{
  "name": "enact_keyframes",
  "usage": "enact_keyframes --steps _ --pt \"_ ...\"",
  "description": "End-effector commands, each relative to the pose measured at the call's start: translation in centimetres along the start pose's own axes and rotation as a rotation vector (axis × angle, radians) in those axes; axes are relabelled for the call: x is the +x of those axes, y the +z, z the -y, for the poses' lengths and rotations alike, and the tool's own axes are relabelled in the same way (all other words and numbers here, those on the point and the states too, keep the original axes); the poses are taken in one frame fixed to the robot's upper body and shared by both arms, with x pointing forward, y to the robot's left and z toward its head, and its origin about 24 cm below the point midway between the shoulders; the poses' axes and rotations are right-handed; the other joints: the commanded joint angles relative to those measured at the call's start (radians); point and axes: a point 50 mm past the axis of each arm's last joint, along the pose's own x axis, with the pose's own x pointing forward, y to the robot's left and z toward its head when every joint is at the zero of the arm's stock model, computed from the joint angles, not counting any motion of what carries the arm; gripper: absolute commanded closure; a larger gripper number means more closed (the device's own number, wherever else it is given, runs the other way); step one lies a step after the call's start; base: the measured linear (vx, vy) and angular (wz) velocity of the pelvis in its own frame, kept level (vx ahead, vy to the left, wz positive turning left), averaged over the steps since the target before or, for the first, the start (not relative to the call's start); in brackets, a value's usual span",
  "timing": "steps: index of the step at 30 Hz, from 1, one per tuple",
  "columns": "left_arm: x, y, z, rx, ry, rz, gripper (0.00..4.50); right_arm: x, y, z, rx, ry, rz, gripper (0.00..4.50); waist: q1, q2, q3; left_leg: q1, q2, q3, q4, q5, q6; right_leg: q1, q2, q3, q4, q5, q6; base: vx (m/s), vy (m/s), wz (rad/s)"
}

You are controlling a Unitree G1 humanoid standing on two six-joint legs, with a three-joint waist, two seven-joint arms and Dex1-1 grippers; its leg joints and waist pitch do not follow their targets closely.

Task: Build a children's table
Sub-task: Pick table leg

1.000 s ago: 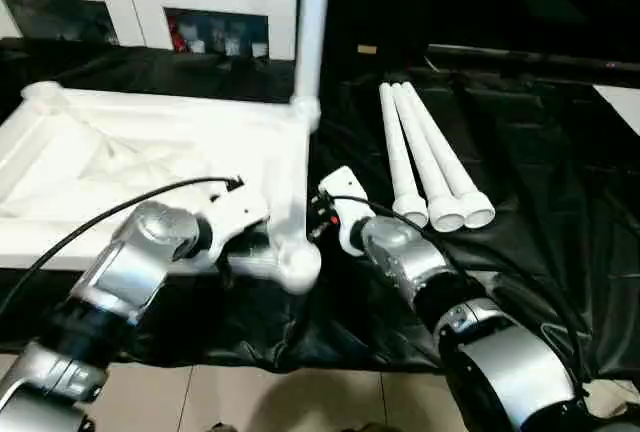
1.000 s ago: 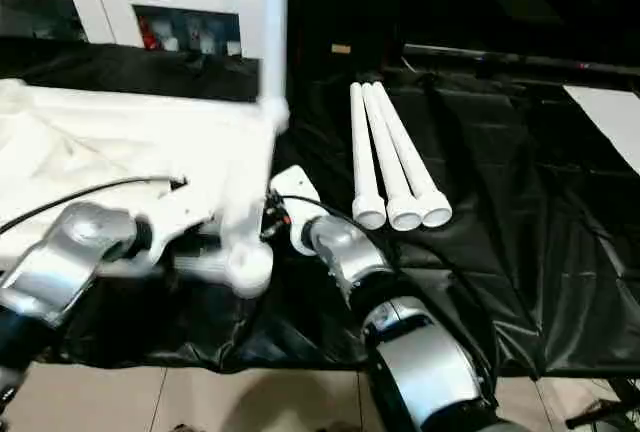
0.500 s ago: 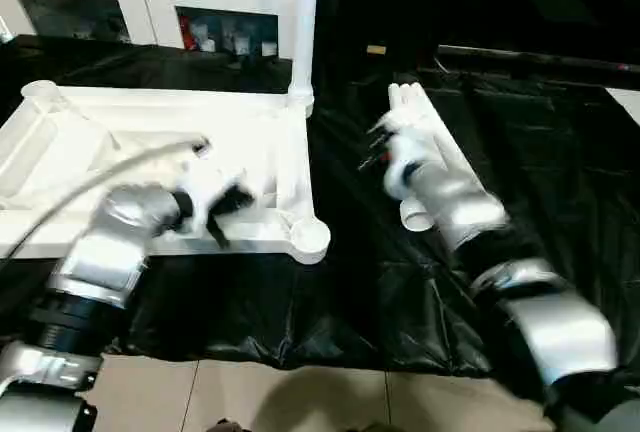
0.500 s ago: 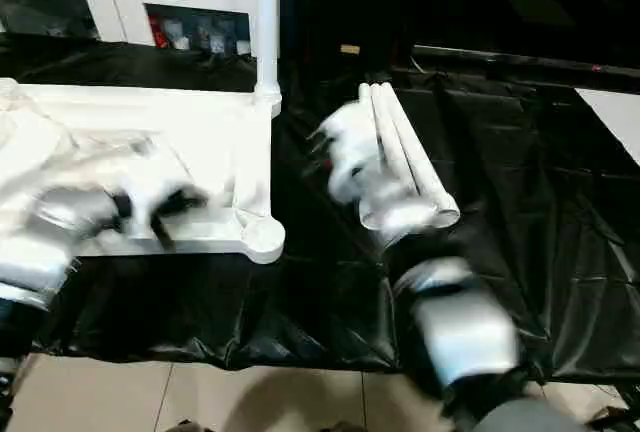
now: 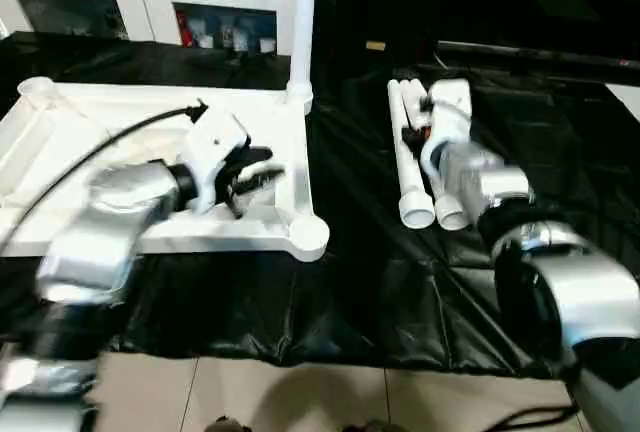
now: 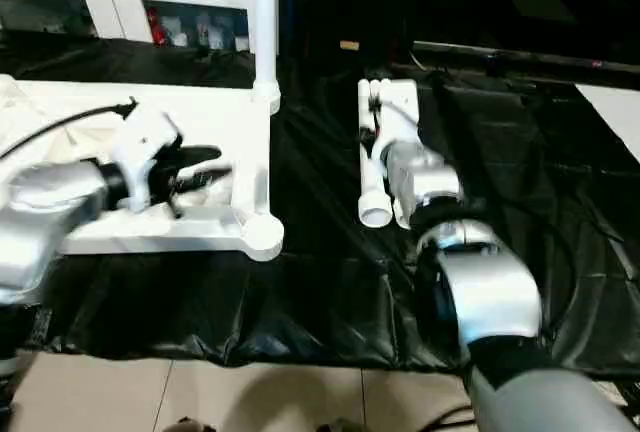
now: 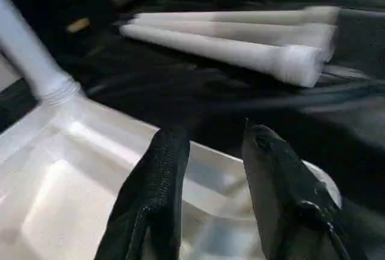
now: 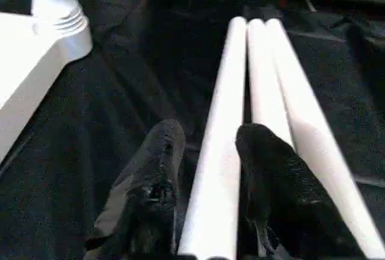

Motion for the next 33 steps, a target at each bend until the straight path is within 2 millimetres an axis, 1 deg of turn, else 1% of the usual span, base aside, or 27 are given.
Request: enact_keyframes --steps 1,3,4,5,7,8,9,11,12,13,14,15,17,18,19,20,21,22,23,24,25,26,27,28,29,32,33 --pt "0.0 0.1 0.8 0.016 -0.056 -0.01 2.41 0.0 -0.2 0.4 0.011 -0.031 -0.037 2.44 0.003 0.007 -0.069 0.01 0.017 0.0 -0.055 -0.21 -0.025 0.055 -0.066 0.051 -0.065 -0.179 -0.166 0.0 0.0 0.0" --pt "-0.5 0.0 1.0 0.022 -0.052 -0.019 2.14 0.0 -0.4 0.4 0.012 -0.043 -0.051 2.25 0.004 0.01 -0.069 0.012 0.018 0.0 -0.055 -0.214 -0.03 0.054 -0.067 0.051 -0.064 -0.172 -0.164 0.0 0.0 0.0" --pt "-0.7 0.0 1.0 0.021 -0.048 -0.022 2.06 0.0 -0.5 0.3 0.014 -0.048 -0.056 2.15 0.004 -0.002 -0.069 0.011 0.019 0.001 -0.056 -0.212 -0.03 0.055 -0.067 0.051 -0.064 -0.173 -0.163 0.0 0.0 0.0" --pt "-0.8 0.0 1.0 0.019 -0.047 -0.025 2.01 0.0 -0.6 0.3 0.018 -0.051 -0.06 2.07 0.007 0.004 -0.068 0.012 0.018 0.0 -0.056 -0.218 -0.034 0.053 -0.069 0.051 -0.064 -0.19 -0.159 0.0 0.0 0.0" --pt "-1.0 0.1 1.1 0.015 -0.046 -0.033 1.93 0.0 -0.9 0.3 0.027 -0.056 -0.069 1.99 0.007 0.003 -0.068 0.011 0.018 0.0 -0.056 -0.216 -0.042 0.053 -0.067 0.051 -0.062 -0.183 -0.156 0.0 0.0 0.0" --pt "-1.2 0.1 1.3 0.012 -0.052 -0.039 1.82 0.0 -1.0 0.2 0.03 -0.056 -0.073 1.86 0.007 0.0 -0.062 0.009 0.017 -0.001 -0.058 -0.217 -0.042 0.051 -0.066 0.051 -0.063 -0.179 -0.154 0.0 0.0 0.0" --pt "-1.2 0.1 1.3 0.012 -0.052 -0.039 1.7 0.0 -1.0 0.2 0.03 -0.056 -0.073 1.74 0.007 0.001 -0.064 0.01 0.018 -0.001 -0.057 -0.216 -0.044 0.053 -0.067 0.051 -0.061 -0.174 -0.154 0.0 0.0 0.0" --pt "-1.9 0.3 1.6 0.02 -0.046 -0.045 1.57 0.0 -1.2 0.1 0.011 -0.073 -0.082 1.63 0.004 -0.004 -0.049 0.006 0.016 0.0 -0.061 -0.223 -0.04 0.047 -0.066 0.053 -0.065 -0.19 -0.148 0.0 0.0 0.0" --pt "-2.1 0.3 1.7 0.015 -0.045 -0.043 1.56 0.0 -1.2 0.2 -0.015 -0.09 -0.094 1.62 0.003 -0.005 -0.048 0.007 0.016 -0.001 -0.061 -0.217 -0.042 0.049 -0.066 0.053 -0.064 -0.19 -0.147 0.0 0.0 0.0" --pt "-2.4 0.4 1.8 0.012 -0.051 -0.041 1.52 0.0 -1.2 0.2 -0.027 -0.1 -0.097 1.62 0.003 -0.007 -0.043 0.006 0.015 -0.001 -0.062 -0.219 -0.041 0.046 -0.065 0.053 -0.066 -0.198 -0.144 0.0 0.0 0.0" --pt "-2.5 0.5 1.9 0.004 -0.06 -0.044 1.41 0.0 -1.2 0.1 -0.018 -0.096 -0.104 1.62 0.002 -0.007 -0.04 0.007 0.015 -0.001 -0.062 -0.223 -0.043 0.045 -0.065 0.053 -0.066 -0.204 -0.142 0.0 0.0 0.0" --pt "-2.6 0.5 2.0 0.003 -0.062 -0.044 1.41 0.0 -1.2 0.1 -0.016 -0.095 -0.105 1.62 0.001 -0.005 -0.04 0.009 0.014 -0.001 -0.062 -0.234 -0.044 0.044 -0.063 0.053 -0.067 -0.215 -0.139 0.0 0.0 0.0" --pt "-2.9 0.6 2.2 -0.002 -0.074 -0.05 1.19 0.0 -1.3 -0.1 0.008 -0.078 -0.124 1.62 -0.002 -0.01 -0.03 0.009 0.015 -0.002 -0.065 -0.251 -0.045 0.04 -0.062 0.053 -0.071 -0.236 -0.133 0.0 0.0 0.0" --pt "-3.1 0.6 2.2 -0.004 -0.074 -0.054 1.19 0.0 -1.4 -0.2 0.016 -0.074 -0.134 1.62 -0.003 -0.008 -0.028 0.009 0.015 -0.003 -0.066 -0.257 -0.048 0.04 -0.063 0.053 -0.069 -0.241 -0.133 0.0 0.0 0.0" --pt "-3.1 0.6 2.2 -0.005 -0.074 -0.056 1.15 0.0 -1.4 -0.2 0.02 -0.073 -0.139 1.62 -0.004 -0.009 -0.027 0.01 0.015 -0.003 -0.065 -0.256 -0.05 0.04 -0.062 0.053 -0.068 -0.233 -0.137 0.0 0.0 0.0" --pt "-3.4 0.5 2.2 -0.003 -0.07 -0.069 0.94 0.0 -1.5 -0.3 0.029 -0.064 -0.157 1.62 -0.005 -0.009 -0.022 0.009 0.015 -0.003 -0.066 -0.254 -0.049 0.039 -0.062 0.054 -0.068 -0.228 -0.139 0.0 0.0 0.0" --pt "-3.6 0.5 2.3 -0.004 -0.069 -0.075 0.94 0.0 -1.6 -0.3 0.031 -0.062 -0.166 1.62 -0.006 -0.011 -0.017 0.008 0.015 -0.003 -0.067 -0.254 -0.048 0.038 -0.062 0.054 -0.068 -0.229 -0.139 0.0 0.0 0.0" --pt "-4.0 0.4 2.3 0.0 -0.06 -0.092 0.76 0.0 -1.7 -0.5 0.036 -0.049 -0.179 1.62 -0.006 -0.01 -0.016 0.007 0.015 -0.004 -0.067 -0.252 -0.047 0.038 -0.063 0.054 -0.067 -0.227 -0.14 0.0 0.0 0.0" --pt "-4.0 0.4 2.3 0.0 -0.06 -0.092 0.71 0.0 -1.7 -0.5 0.036 -0.049 -0.179 1.62 -0.006 -0.01 -0.014 0.006 0.015 -0.003 -0.066 -0.239 -0.044 0.038 -0.063 0.055 -0.066 -0.215 -0.14 0.0 0.0 0.0" --pt "-4.1 0.5 2.3 -0.003 -0.057 -0.096 0.71 0.0 -1.8 -0.5 0.037 -0.049 -0.187 1.62 -0.005 -0.009 -0.018 0.004 0.013 -0.001 -0.063 -0.19 -0.04 0.043 -0.062 0.057 -0.059 -0.152 -0.15 0.0 0.0 0.0" --pt "-4.3 0.5 2.4 -0.006 -0.058 -0.102 0.59 0.0 -1.9 -0.4 0.043 -0.052 -0.192 1.62 -0.005 -0.01 -0.016 -0.003 0.013 0.0 -0.061 -0.137 -0.029 0.043 -0.059 0.057 -0.051 -0.072 -0.163 0.0 0.0 0.0" --pt "-4.4 0.5 2.5 -0.006 -0.063 -0.109 0.44 -0.1 -2.0 -0.3 0.06 -0.057 -0.2 1.62 -0.005 -0.009 -0.017 -0.002 0.013 0.001 -0.06 -0.123 -0.027 0.043 -0.058 0.056 -0.048 -0.046 -0.169 0.0 0.0 0.0" --pt "-4.5 0.6 2.6 -0.011 -0.068 -0.112 0.34 -0.1 -2.1 -0.2 0.068 -0.066 -0.207 1.62 -0.005 -0.013 -0.014 -0.003 0.013 0.002 -0.06 -0.11 -0.022 0.044 -0.057 0.056 -0.043 -0.019 -0.178 0.0 0.0 0.0" --pt "-4.6 0.6 2.6 -0.015 -0.068 -0.115 0.29 -0.1 -2.1 0.0 0.072 -0.071 -0.211 1.62 -0.006 -0.013 -0.01 -0.003 0.012 0.004 -0.059 -0.095 -0.017 0.043 -0.056 0.056 -0.042 0.005 -0.186 0.0 0.0 0.0" --pt "-4.7 0.6 2.6 -0.019 -0.071 -0.118 0.24 -0.1 -2.2 0.0 0.082 -0.075 -0.218 1.62 -0.007 -0.014 -0.008 -0.004 0.012 0.004 -0.059 -0.096 -0.018 0.043 -0.056 0.056 -0.042 0.005 -0.188 0.0 0.0 0.0" --pt "-4.8 0.8 2.8 -0.027 -0.087 -0.125 0.12 -0.2 -2.4 0.1 0.121 -0.077 -0.248 1.62 -0.007 -0.014 -0.001 -0.001 0.014 0.004 -0.061 -0.125 -0.027 0.043 -0.06 0.057 -0.047 -0.039 -0.186 0.0 0.0 0.0" --pt "-4.9 0.8 2.8 -0.023 -0.088 -0.132 0.12 -0.3 -2.4 0.2 0.13 -0.08 -0.257 1.62 -0.008 -0.014 0.003 0.0 0.014 0.004 -0.063 -0.144 -0.034 0.042 -0.061 0.057 -0.051 -0.069 -0.183 0.0 0.0 0.0"
